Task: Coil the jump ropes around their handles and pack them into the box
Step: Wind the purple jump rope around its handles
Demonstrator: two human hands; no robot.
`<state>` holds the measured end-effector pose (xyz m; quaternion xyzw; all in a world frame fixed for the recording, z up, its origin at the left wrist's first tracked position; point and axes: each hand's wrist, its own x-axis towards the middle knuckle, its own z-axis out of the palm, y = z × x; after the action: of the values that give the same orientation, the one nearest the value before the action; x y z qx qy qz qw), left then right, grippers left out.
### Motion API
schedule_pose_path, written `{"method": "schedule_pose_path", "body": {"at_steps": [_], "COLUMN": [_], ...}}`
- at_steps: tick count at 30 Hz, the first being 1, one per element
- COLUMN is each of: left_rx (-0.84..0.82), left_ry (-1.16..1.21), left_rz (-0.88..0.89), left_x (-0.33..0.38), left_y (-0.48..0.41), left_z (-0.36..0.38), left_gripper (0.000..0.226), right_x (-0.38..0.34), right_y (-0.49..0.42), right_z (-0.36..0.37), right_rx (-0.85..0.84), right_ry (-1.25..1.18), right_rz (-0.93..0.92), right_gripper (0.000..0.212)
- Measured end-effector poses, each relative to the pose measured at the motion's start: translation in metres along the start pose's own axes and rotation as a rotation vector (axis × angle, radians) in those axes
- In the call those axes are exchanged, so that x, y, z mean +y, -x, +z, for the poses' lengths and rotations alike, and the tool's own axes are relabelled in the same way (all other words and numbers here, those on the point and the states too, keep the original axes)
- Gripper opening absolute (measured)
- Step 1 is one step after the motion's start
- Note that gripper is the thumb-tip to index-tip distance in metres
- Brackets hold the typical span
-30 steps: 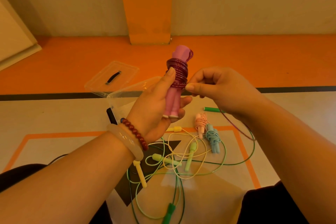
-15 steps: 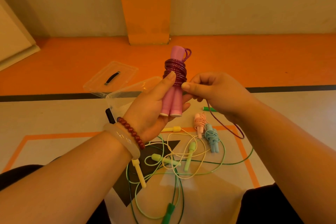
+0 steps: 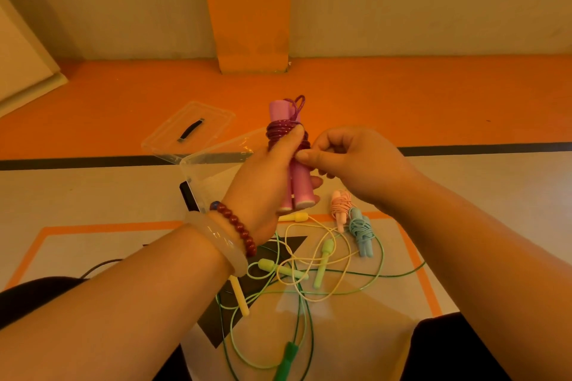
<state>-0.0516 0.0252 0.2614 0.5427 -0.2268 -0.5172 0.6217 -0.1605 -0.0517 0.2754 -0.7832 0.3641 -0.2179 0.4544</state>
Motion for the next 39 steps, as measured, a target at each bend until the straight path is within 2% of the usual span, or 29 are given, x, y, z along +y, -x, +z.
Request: {"method": "schedule_pose_path", "body": {"at_steps": [4, 7, 11, 18, 23, 29, 33, 37, 39], "left_rx": [0.136, 0.120, 0.067, 0.030, 0.023, -0.049, -0.117, -0.085, -0.065], "left_ry": [-0.147, -0.189, -0.184, -0.127, 0.011, 0.080, 0.133, 0.109, 0.045], "left_rz": [0.111, 0.133, 0.106, 0.040, 0.001, 0.016, -0.051, -0.137, -0.110], "left_x": [0.000, 0.002, 0.003, 0.004, 0.007, 0.009, 0.009, 0.007, 0.003], "left_y": [-0.002, -0.001, 0.001, 0.001, 0.001, -0.002, -0.001, 0.002, 0.002], "left_z": [-0.002, -0.003, -0.002, -0.001, -0.005, -0.009, -0.014, -0.012, -0.010], "left_gripper": [0.023, 0.019, 0.019, 0.031, 0.021, 0.053, 0.039, 0.029, 0.039], "right_x": [0.001, 0.002, 0.005, 0.007, 0.009, 0.010, 0.010, 0.009, 0.006], "right_y": [-0.002, -0.003, -0.003, -0.003, -0.003, -0.003, -0.001, 0.002, 0.004], "right_z": [0.005, -0.004, -0.015, -0.023, -0.027, -0.023, -0.017, -0.011, -0.007], "right_rx": [-0.068, -0.138, -0.204, -0.206, -0.176, -0.156, -0.129, -0.133, -0.162], "right_ry": [0.015, -0.060, -0.030, -0.023, 0.020, -0.038, -0.069, -0.066, -0.080], "right_rz": [0.004, 0.026, 0.005, -0.001, 0.018, 0.029, 0.021, 0.035, 0.036], "right_gripper": [0.016, 0.012, 0.010, 0.014, 0.022, 0.015, 0.018, 0.017, 0.015]}}
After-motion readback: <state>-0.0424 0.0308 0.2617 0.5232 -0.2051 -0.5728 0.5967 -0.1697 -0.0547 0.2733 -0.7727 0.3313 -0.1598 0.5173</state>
